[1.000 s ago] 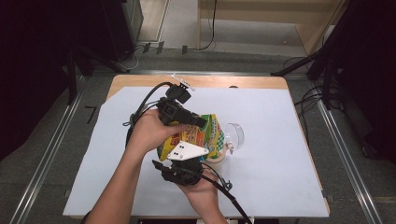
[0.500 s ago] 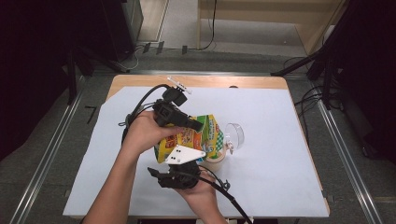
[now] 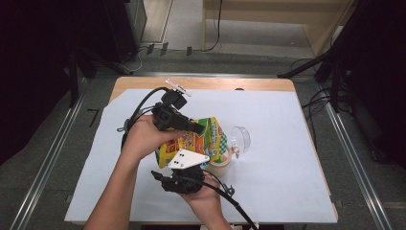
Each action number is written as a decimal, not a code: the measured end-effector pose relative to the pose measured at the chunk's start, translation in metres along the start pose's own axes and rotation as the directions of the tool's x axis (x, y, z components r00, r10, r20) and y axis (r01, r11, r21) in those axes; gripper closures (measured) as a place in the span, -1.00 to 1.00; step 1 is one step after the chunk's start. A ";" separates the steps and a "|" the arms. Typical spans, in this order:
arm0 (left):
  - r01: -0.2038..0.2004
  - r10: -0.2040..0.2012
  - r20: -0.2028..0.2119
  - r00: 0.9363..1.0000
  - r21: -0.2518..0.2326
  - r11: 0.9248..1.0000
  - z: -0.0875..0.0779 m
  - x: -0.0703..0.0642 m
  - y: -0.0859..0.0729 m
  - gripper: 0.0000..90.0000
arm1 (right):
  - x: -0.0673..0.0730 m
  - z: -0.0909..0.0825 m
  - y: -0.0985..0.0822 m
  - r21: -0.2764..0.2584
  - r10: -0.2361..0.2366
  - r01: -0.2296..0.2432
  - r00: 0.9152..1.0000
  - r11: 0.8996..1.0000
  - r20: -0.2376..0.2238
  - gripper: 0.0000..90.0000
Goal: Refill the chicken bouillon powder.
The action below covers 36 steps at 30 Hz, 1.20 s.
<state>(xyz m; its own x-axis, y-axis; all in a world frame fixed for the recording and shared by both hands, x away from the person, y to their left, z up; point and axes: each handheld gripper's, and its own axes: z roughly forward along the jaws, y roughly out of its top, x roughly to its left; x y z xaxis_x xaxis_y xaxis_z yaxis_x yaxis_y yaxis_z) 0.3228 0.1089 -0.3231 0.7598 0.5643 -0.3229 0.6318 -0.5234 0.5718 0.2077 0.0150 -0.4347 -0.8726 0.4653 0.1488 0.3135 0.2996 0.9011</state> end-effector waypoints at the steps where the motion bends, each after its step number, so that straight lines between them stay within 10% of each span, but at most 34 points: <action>1: -0.016 0.016 -0.018 1.000 -0.013 1.000 0.001 -0.003 0.002 0.72 | 0.000 -0.001 0.002 -0.004 0.003 -0.003 1.000 1.000 0.004 0.27; 7: -0.034 0.031 -0.043 0.999 -0.064 0.997 0.000 -0.011 0.008 0.68 | -0.007 -0.007 0.009 -0.022 0.028 -0.027 0.999 0.999 0.042 0.36; 17: -0.006 0.007 -0.048 0.999 0.024 1.000 0.006 -0.007 0.023 0.69 | -0.009 -0.008 0.014 -0.046 0.054 -0.051 0.997 0.998 0.057 0.47; 36: 0.090 -0.093 0.042 0.995 0.076 0.993 0.012 0.013 0.032 0.70 | -0.011 -0.010 0.020 -0.037 0.044 -0.041 0.996 0.998 0.073 0.48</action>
<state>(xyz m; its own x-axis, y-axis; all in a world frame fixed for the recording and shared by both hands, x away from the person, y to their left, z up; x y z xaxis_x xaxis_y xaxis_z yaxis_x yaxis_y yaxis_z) 0.3552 0.0918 -0.3180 0.7035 0.5832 -0.4062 0.7072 -0.5175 0.4818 0.2198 0.0069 -0.4145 -0.8280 0.5380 0.1581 0.3351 0.2486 0.9088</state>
